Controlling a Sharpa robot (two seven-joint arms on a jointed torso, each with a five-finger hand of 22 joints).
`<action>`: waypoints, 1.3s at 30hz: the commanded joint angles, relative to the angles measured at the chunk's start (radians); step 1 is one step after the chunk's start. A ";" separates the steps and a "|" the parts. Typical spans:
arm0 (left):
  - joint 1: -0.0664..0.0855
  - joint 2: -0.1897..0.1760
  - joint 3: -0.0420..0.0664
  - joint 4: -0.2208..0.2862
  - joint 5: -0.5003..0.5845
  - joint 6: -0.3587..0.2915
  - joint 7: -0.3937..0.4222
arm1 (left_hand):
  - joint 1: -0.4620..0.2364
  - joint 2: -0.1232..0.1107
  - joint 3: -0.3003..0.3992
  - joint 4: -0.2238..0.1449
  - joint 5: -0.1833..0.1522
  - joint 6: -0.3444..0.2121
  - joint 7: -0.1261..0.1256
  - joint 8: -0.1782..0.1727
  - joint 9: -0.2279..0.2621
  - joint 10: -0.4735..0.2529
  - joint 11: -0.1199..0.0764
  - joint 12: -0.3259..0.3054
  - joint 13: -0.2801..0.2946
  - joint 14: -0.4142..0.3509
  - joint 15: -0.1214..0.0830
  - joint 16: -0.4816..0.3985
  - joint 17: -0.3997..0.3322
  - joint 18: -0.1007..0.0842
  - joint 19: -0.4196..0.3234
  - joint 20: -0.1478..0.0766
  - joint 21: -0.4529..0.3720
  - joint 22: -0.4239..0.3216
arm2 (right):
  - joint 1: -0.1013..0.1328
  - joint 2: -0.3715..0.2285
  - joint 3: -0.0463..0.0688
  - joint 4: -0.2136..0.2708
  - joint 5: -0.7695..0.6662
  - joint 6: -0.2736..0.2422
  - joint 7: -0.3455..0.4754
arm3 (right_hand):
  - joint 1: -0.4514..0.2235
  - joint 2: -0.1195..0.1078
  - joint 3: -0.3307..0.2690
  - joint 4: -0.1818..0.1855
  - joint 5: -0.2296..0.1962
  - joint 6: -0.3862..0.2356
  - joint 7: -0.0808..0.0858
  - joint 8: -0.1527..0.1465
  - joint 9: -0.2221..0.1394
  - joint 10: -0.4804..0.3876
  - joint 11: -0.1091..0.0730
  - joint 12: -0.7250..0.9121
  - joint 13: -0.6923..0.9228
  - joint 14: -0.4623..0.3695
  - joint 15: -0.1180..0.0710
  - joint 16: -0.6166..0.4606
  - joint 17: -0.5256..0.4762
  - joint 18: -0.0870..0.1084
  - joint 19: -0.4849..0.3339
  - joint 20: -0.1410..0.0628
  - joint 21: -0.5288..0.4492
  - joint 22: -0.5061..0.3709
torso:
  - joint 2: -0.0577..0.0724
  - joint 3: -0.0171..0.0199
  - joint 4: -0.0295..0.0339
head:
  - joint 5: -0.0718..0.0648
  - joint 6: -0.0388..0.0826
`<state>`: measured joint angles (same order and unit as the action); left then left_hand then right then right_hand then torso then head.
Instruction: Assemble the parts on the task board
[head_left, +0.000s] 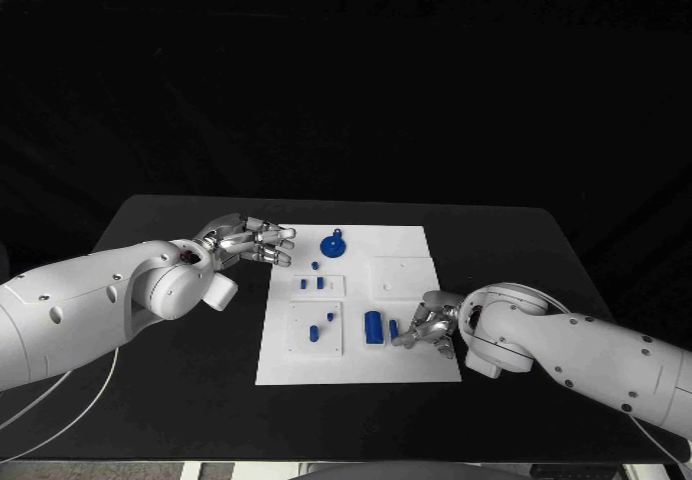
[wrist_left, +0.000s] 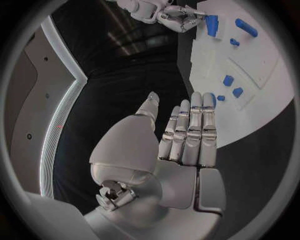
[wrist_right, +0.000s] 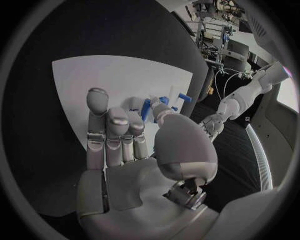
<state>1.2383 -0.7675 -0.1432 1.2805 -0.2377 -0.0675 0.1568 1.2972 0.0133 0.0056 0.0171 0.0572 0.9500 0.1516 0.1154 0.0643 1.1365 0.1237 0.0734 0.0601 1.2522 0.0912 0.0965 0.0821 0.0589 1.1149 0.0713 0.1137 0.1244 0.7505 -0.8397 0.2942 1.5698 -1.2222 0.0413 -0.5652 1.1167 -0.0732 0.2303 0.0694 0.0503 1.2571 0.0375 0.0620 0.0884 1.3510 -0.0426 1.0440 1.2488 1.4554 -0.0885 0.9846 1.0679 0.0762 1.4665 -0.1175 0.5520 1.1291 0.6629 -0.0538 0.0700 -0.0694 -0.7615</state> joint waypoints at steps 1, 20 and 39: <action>-0.001 0.002 0.000 0.001 -0.001 0.016 0.003 | -0.006 0.004 -0.002 0.008 -0.001 -0.008 0.003 0.006 0.000 -0.010 0.000 0.003 0.001 -0.006 0.000 -0.005 0.001 -0.012 -0.006 0.001 0.004 -0.001 | -0.001 0.004 0.000 -0.008 -0.015 0.011 -0.017 | -0.002 0.010 0.002 -0.008 -0.002 0.004 -0.005 0.002 -0.002 0.002 -0.001 -0.002 0.001 0.004 -0.006 -0.004 0.001 -0.012 0.043 -0.002 -0.001 0.001 | 0.000 -0.0006 0.0012 | -0.001 -0.002; -0.001 0.002 0.000 0.001 -0.001 0.019 0.000 | -0.006 0.007 -0.001 0.009 -0.001 -0.008 0.003 0.006 0.000 -0.010 0.000 0.004 0.001 -0.006 0.000 -0.005 0.001 -0.012 -0.006 0.001 0.004 -0.001 | -0.001 0.033 -0.001 -0.048 -0.017 0.049 -0.030 | -0.006 0.040 0.060 -0.118 -0.002 0.000 -0.007 0.002 -0.002 -0.001 -0.001 -0.002 -0.001 0.004 -0.005 -0.006 -0.003 -0.013 0.043 0.000 -0.007 0.001 | 0.000 -0.0004 0.0002 | 0.000 -0.002; -0.001 0.008 0.001 -0.029 0.027 -0.049 0.058 | 0.007 0.008 0.003 -0.002 -0.001 0.006 -0.002 0.011 0.001 -0.004 -0.003 0.004 0.001 -0.005 -0.001 -0.004 0.002 -0.012 -0.006 0.000 0.005 -0.001 | 0.039 0.015 0.046 -0.143 0.261 -0.142 0.318 | 0.024 0.021 -0.269 0.022 0.085 -0.092 0.026 0.002 0.026 -0.029 0.022 -0.011 -0.032 -0.007 0.007 -0.036 -0.040 0.011 0.037 0.015 -0.065 -0.015 | -0.006 -0.0043 -0.0026 | -0.015 0.047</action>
<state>1.2383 -0.7621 -0.1440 1.2562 -0.2331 -0.0795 0.1678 1.3007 0.0167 0.0060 0.0167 0.0572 0.9509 0.1507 0.1219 0.0643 1.1365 0.1237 0.0734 0.0601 1.2522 0.0912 0.0965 0.0821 0.0588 1.1150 0.0713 0.1137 0.1239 0.7779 -0.8283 0.3373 1.4456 -1.0852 -0.0265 -0.4074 1.1413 -0.0578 -0.0377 0.0985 0.1318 1.1607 0.0634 0.0609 0.1134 1.3290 -0.0180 1.0374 1.2177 1.4540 -0.0831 0.9516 1.0300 0.0761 1.4667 -0.1065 0.4927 1.1168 0.6592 -0.0562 0.0686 -0.0809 -0.7267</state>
